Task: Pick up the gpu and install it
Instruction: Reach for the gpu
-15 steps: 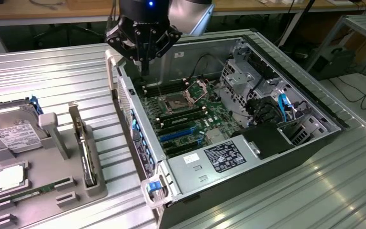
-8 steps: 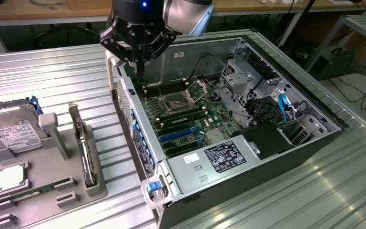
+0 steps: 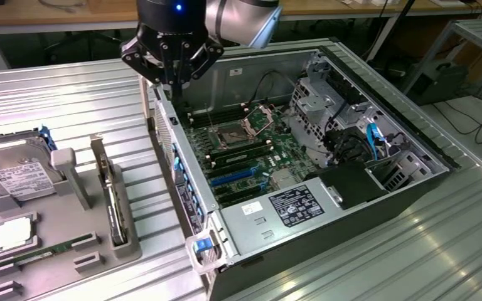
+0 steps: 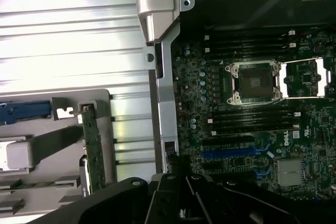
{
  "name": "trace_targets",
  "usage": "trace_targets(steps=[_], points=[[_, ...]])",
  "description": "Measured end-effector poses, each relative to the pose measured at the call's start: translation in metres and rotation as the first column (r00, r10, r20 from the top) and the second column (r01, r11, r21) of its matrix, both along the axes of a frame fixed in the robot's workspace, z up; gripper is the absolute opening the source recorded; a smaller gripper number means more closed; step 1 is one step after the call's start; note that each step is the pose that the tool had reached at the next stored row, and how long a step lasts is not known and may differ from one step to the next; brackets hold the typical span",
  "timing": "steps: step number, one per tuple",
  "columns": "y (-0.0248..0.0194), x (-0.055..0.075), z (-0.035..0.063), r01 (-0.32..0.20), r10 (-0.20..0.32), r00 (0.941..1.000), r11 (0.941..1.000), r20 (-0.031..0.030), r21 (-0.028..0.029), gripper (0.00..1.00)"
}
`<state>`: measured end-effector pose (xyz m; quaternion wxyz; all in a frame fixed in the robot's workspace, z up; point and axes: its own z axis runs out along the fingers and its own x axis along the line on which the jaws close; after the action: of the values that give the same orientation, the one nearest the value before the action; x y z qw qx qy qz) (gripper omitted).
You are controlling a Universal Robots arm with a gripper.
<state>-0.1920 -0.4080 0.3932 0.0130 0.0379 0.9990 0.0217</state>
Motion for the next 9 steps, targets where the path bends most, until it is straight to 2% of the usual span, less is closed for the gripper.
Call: trace_targets(steps=[9], points=[[-0.0019,-0.0106,-0.0002,0.0,0.0,1.0,1.0,0.0,0.0,0.11]])
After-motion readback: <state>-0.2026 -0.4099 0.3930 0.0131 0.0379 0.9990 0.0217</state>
